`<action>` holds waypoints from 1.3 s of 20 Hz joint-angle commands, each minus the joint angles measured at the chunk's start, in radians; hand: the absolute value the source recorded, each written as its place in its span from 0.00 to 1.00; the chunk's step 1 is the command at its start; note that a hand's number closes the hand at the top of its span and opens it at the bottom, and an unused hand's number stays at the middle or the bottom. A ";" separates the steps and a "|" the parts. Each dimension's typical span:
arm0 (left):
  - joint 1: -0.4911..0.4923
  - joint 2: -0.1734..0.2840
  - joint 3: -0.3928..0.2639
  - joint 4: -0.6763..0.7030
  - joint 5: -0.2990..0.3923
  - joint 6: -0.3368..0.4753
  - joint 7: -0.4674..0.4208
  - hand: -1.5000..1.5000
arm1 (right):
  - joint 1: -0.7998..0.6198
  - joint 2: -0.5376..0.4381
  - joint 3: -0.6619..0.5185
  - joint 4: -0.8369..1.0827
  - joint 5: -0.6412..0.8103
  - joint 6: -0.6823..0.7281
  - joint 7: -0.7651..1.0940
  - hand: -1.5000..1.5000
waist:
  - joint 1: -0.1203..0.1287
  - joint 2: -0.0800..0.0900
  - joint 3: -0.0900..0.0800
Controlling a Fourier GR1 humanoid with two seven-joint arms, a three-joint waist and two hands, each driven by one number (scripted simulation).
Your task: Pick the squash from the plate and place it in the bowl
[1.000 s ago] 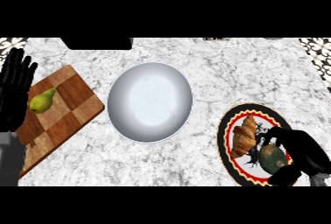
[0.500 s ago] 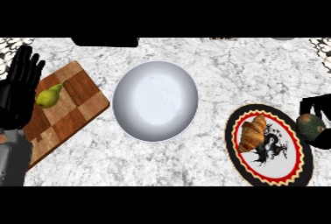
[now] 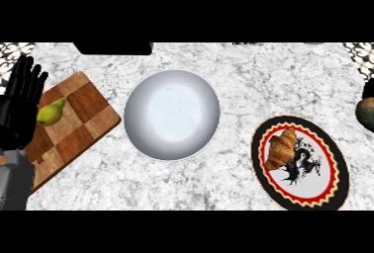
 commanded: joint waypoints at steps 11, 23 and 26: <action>0.006 -0.004 0.022 0.041 -0.006 0.006 -0.022 0.50 | -0.104 0.009 -0.168 -0.435 -0.364 0.393 0.015 1.00 | -0.037 -0.011 -0.003; 0.031 0.008 0.024 0.010 0.000 -0.020 -0.014 0.50 | -0.280 0.300 -0.159 -0.781 -0.661 0.674 0.667 1.00 | -0.022 -0.012 -0.003; 0.007 -0.015 0.012 0.012 -0.007 -0.005 -0.033 0.50 | -0.328 0.401 -0.076 -0.830 -0.659 0.645 0.793 1.00 | -0.019 -0.010 -0.002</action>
